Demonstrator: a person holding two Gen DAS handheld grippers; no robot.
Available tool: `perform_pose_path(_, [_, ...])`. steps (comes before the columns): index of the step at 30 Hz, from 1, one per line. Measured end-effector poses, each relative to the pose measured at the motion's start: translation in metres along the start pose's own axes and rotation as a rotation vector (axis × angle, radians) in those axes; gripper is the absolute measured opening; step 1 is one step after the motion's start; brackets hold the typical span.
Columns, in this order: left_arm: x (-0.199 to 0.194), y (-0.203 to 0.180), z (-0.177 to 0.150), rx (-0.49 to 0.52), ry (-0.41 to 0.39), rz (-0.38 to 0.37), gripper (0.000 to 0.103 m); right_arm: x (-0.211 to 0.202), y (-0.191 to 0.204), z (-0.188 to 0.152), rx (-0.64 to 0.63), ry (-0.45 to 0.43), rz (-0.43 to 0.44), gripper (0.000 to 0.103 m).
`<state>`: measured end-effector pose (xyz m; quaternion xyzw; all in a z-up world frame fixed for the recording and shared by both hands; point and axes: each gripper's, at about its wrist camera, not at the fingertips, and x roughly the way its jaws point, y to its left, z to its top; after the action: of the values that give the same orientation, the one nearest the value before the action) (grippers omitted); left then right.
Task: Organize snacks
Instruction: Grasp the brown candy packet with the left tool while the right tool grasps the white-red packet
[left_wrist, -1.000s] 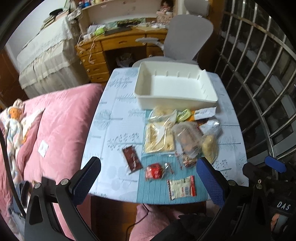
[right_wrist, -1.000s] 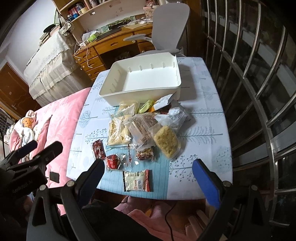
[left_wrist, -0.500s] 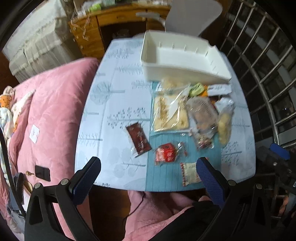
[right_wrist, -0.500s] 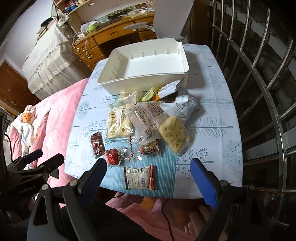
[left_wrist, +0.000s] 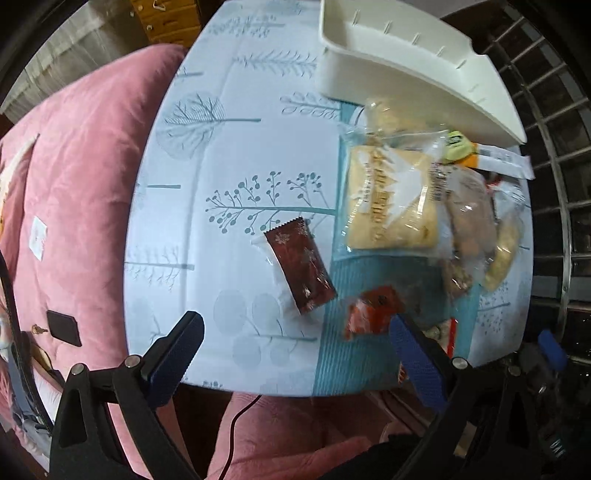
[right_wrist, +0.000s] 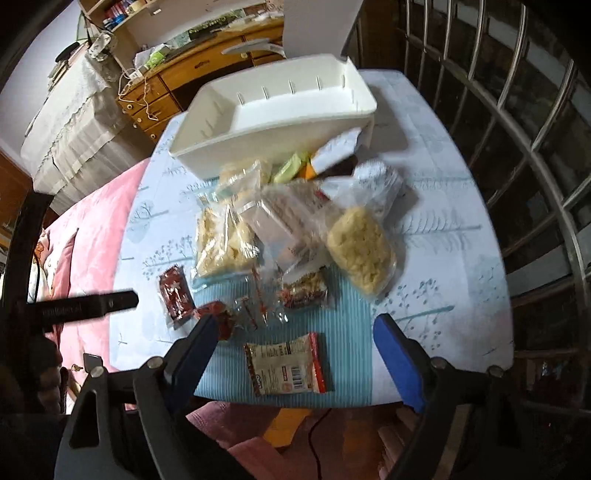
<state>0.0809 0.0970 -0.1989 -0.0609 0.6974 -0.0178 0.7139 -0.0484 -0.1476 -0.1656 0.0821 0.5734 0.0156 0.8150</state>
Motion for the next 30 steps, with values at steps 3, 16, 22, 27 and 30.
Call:
perform_pose_path(3, [0.017,0.006,0.009,-0.011,0.022,-0.003,0.097,0.016,-0.004,-0.009,0.03,0.005,-0.015,0.085])
perform_pose_path(16, [0.067,0.014,0.026,-0.029,0.039,0.008,0.086,0.068,0.019,-0.064,-0.099,-0.065,-0.093,0.085])
perform_pose_path(22, [0.076,0.017,0.026,-0.029,0.049,0.015,0.079,0.077,0.033,-0.086,-0.171,-0.142,-0.121,0.085])
perform_pose_path(27, [0.083,0.015,0.027,-0.034,0.053,0.024,0.073,0.082,0.034,-0.102,-0.179,-0.175,-0.165,0.084])
perform_pose_path(30, [0.09,0.017,0.029,-0.044,0.057,0.019,0.071,0.085,0.032,-0.108,-0.185,-0.196,-0.162,0.083])
